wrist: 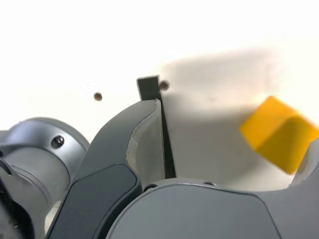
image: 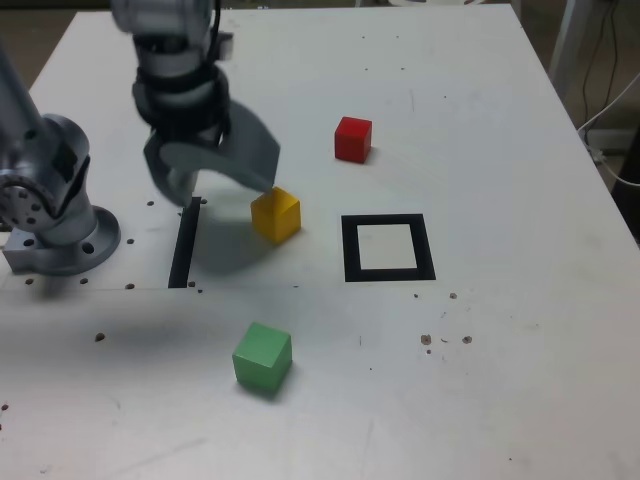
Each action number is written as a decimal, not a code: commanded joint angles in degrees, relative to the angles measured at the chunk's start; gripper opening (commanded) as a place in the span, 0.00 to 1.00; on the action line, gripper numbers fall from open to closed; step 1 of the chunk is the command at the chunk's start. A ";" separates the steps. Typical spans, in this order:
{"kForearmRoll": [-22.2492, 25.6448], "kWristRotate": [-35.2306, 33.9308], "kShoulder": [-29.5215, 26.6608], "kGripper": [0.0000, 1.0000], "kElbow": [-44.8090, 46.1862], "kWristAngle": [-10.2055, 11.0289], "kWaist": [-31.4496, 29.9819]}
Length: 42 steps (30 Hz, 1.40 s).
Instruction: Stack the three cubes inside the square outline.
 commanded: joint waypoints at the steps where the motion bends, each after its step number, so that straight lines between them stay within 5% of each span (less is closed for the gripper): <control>1: 2.28 3.16 0.58 1.00 -3.37 1.14 2.07; 11: 11.86 14.27 7.62 1.00 -19.43 4.80 8.76; 21: 17.75 20.17 19.31 0.98 -34.60 1.66 17.52; 28: 17.84 20.72 26.84 0.94 -40.50 -1.01 22.18; 42: 12.27 22.84 34.26 0.92 -39.97 1.14 23.77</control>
